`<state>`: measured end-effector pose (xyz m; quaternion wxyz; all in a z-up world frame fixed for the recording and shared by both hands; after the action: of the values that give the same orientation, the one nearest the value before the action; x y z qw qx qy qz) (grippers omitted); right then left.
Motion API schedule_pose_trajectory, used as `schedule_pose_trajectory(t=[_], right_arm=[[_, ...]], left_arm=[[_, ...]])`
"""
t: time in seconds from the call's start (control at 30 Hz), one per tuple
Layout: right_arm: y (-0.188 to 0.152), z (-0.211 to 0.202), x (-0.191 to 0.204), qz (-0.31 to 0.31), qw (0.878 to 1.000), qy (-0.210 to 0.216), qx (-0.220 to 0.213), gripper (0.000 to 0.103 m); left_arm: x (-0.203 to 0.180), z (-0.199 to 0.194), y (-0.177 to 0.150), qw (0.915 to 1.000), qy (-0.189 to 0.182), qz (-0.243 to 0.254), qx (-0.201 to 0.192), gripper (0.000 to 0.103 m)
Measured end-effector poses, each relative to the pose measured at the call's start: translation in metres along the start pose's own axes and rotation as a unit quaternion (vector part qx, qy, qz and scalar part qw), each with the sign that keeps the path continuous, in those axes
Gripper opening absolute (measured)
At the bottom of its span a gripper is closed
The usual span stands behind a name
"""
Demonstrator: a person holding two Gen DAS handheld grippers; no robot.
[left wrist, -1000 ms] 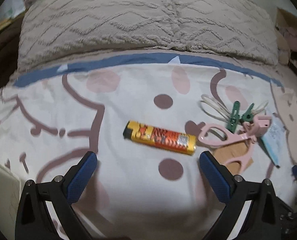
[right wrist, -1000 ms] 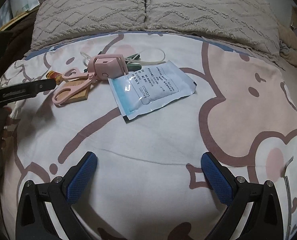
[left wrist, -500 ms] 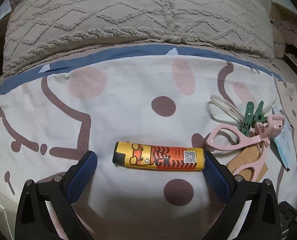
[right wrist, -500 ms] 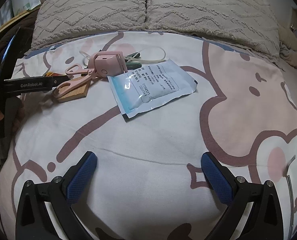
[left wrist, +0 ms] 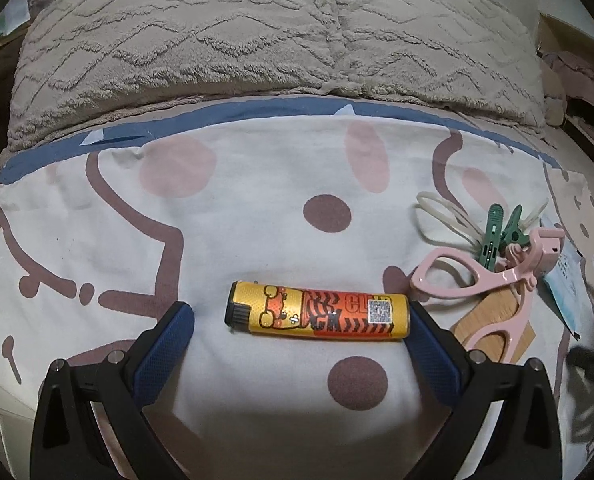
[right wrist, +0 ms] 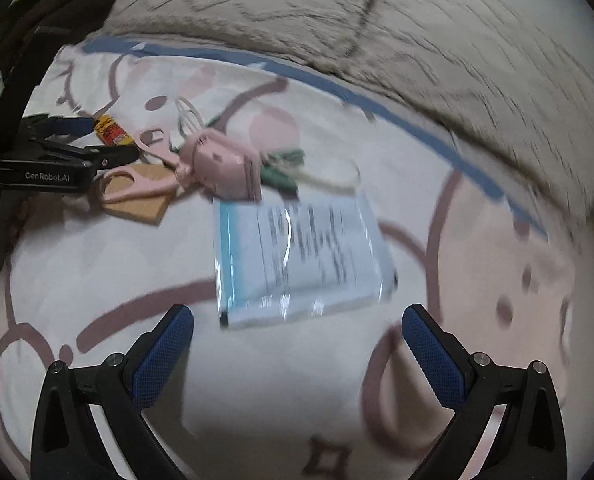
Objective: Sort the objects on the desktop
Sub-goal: 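Close the left gripper on the yellow lighter while the right gripper grasps the white packet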
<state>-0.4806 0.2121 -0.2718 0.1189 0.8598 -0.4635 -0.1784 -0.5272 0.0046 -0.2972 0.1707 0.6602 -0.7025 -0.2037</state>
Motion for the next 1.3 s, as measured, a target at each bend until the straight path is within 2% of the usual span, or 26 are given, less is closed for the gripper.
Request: schedule_pose_trajectory(t=[0.13,0.23,0.4,0.47,0.57,0.73,0.9,1.03,1.1,1.23,1.3], right_arm=[[0.023,-0.008,0.001,-0.041,0.998,0.037,-0.013,0.103],[0.038,-0.002,0.0,-0.064,0.997,0.041,-0.014,0.103],[0.045,0.024,0.003,-0.087,0.994,0.062,0.029,0.103],[0.041,0.031,-0.001,-0.094,0.993,0.053,0.042,0.103],[0.037,0.035,-0.004,-0.084,0.993,0.072,0.043,0.103],[0.035,0.042,-0.01,-0.061,0.988,0.136,0.035,0.103],[0.036,0.041,-0.008,-0.057,0.992,0.104,0.039,0.103],[0.038,0.036,-0.003,-0.075,0.994,0.079,0.025,0.102],[0.037,0.034,0.0,-0.068,0.994,0.084,0.024,0.093],[0.034,0.03,0.0,-0.053,0.996,0.072,0.021,0.084],[0.033,0.027,0.001,-0.041,0.996,0.074,0.02,0.078]], left_arm=[[0.0,0.0,0.002,1.0,0.003,0.002,-0.001,0.103],[0.0,0.0,0.001,1.0,0.003,0.002,-0.002,0.103],[0.0,0.0,0.001,1.0,0.006,0.003,-0.002,0.103],[0.0,0.0,0.001,1.0,0.005,0.003,-0.002,0.103],[0.0,0.001,0.002,1.0,0.005,0.003,-0.002,0.103],[-0.001,0.003,0.001,1.0,0.004,0.003,0.0,0.103],[0.0,0.003,0.001,1.0,0.0,0.001,-0.002,0.103],[-0.001,0.002,0.002,1.0,0.002,0.002,-0.004,0.103],[0.0,0.002,0.002,1.0,0.002,0.002,-0.005,0.102],[-0.002,0.0,0.002,1.0,0.001,0.004,-0.008,0.099],[-0.002,-0.002,0.003,0.9999,0.0,0.005,-0.012,0.092]])
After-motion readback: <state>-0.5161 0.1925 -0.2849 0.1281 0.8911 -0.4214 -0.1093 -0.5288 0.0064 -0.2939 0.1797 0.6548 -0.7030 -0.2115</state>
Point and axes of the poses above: each gripper's, at about its wrist camera, not at the fingertips, and z roughly the way its jaws point, x to its left, y to its top, the point moved 9 cm from there along z, roughly the way its jaws point, and after that the axes turned 9 degrees about x, right-handed, at the moved point
